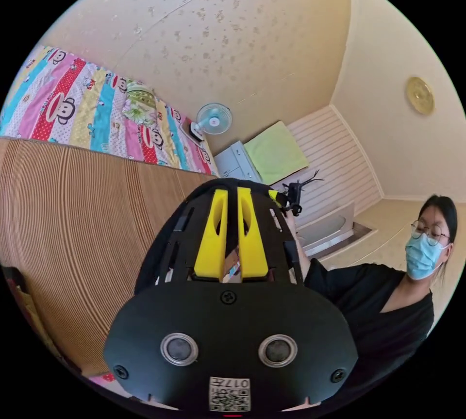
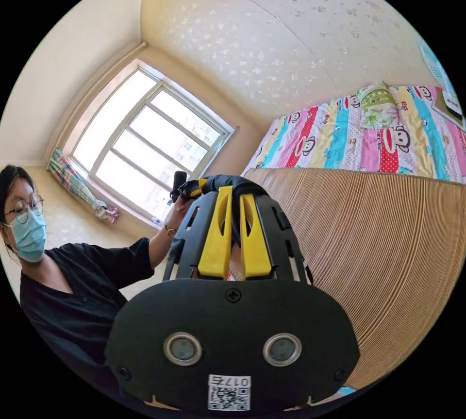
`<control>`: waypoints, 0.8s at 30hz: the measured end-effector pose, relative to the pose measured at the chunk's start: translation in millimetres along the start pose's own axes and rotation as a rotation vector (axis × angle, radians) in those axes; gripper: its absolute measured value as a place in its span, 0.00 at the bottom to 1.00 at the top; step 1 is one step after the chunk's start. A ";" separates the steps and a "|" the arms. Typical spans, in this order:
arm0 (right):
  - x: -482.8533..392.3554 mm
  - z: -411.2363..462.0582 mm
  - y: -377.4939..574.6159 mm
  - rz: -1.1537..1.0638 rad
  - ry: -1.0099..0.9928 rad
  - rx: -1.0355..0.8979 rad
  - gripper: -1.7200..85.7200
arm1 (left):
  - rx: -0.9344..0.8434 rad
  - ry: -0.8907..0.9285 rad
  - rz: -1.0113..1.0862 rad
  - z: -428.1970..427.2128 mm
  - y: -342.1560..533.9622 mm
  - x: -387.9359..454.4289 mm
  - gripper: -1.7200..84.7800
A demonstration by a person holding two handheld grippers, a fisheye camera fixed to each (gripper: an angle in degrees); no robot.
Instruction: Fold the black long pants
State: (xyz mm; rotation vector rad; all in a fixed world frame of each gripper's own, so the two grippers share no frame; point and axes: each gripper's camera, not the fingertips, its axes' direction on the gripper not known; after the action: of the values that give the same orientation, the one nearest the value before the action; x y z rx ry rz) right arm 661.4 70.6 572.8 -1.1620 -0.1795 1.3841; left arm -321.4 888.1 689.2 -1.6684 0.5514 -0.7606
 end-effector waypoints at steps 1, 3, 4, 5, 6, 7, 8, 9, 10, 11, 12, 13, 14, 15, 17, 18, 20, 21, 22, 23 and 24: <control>8.1 12.9 6.9 0.003 0.035 -0.027 0.03 | -0.048 -0.057 -0.038 13.8 11.2 -17.7 0.07; 54.7 74.8 54.7 0.068 0.157 -0.165 0.04 | -0.147 -0.177 -0.101 41.4 42.5 -48.2 0.08; 85.0 107.4 88.6 0.160 0.199 -0.251 0.04 | -0.222 -0.249 -0.155 63.5 72.3 -72.5 0.08; 99.1 122.4 108.0 0.202 0.204 -0.289 0.04 | -0.303 -0.293 -0.231 86.3 109.0 -100.0 0.08; 123.8 148.4 149.2 0.277 0.195 -0.352 0.05 | -0.338 -0.305 -0.278 96.4 128.8 -113.9 0.08; 136.2 161.0 171.4 0.324 0.185 -0.390 0.05 | -0.402 -0.326 -0.376 112.6 169.4 -139.5 0.08; 158.1 182.5 213.4 0.428 0.184 -0.472 0.06 | -0.453 -0.361 -0.475 122.1 207.0 -160.0 0.08; 175.0 197.2 251.6 0.515 0.192 -0.548 0.07 | -0.471 -0.382 -0.520 124.3 224.4 -168.1 0.08; 188.1 204.9 282.6 0.586 0.223 -0.616 0.08 | -0.491 -0.410 -0.592 124.6 252.4 -179.7 0.08; 193.6 206.5 294.6 0.614 0.224 -0.641 0.08 | -0.475 -0.379 -0.626 121.7 269.8 -185.9 0.08; 202.5 204.0 310.9 0.658 0.200 -0.644 0.08 | -0.457 -0.357 -0.639 119.4 274.6 -188.2 0.08; 206.5 200.5 314.9 0.677 0.184 -0.625 0.09 | -0.416 -0.325 -0.654 114.2 276.9 -191.8 0.09; 215.8 192.0 316.6 0.715 0.159 -0.572 0.10 | -0.377 -0.311 -0.651 109.4 270.4 -195.3 0.10; 226.9 184.2 311.0 0.742 0.142 -0.512 0.11 | -0.359 -0.312 -0.644 107.6 264.4 -197.3 0.11; 245.4 178.0 291.2 0.750 0.120 -0.418 0.14 | -0.311 -0.338 -0.596 106.0 229.0 -208.6 0.13; 258.3 179.8 273.1 0.735 0.104 -0.365 0.15 | -0.304 -0.343 -0.585 107.2 218.3 -213.0 0.14; 278.5 193.1 241.4 0.690 0.083 -0.325 0.17 | -0.276 -0.352 -0.556 115.3 175.1 -236.0 0.17; 292.2 208.4 220.1 0.652 0.081 -0.322 0.18 | -0.269 -0.354 -0.550 118.1 165.0 -242.2 0.17; 307.2 228.9 200.9 0.628 0.085 -0.339 0.19 | -0.264 -0.363 -0.544 125.2 147.1 -255.0 0.17; 315.0 240.3 192.8 0.626 0.076 -0.351 0.20 | -0.271 -0.357 -0.543 136.1 132.3 -268.7 0.17; 329.6 264.9 178.9 0.637 0.039 -0.381 0.21 | -0.284 -0.342 -0.538 143.7 126.2 -275.4 0.17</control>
State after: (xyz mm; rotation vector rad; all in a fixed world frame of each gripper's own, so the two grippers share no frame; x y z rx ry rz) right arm 445.0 438.5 403.7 -1.6513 -0.0414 1.9362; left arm -397.8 1150.8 495.5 -2.1950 -0.0448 -0.7731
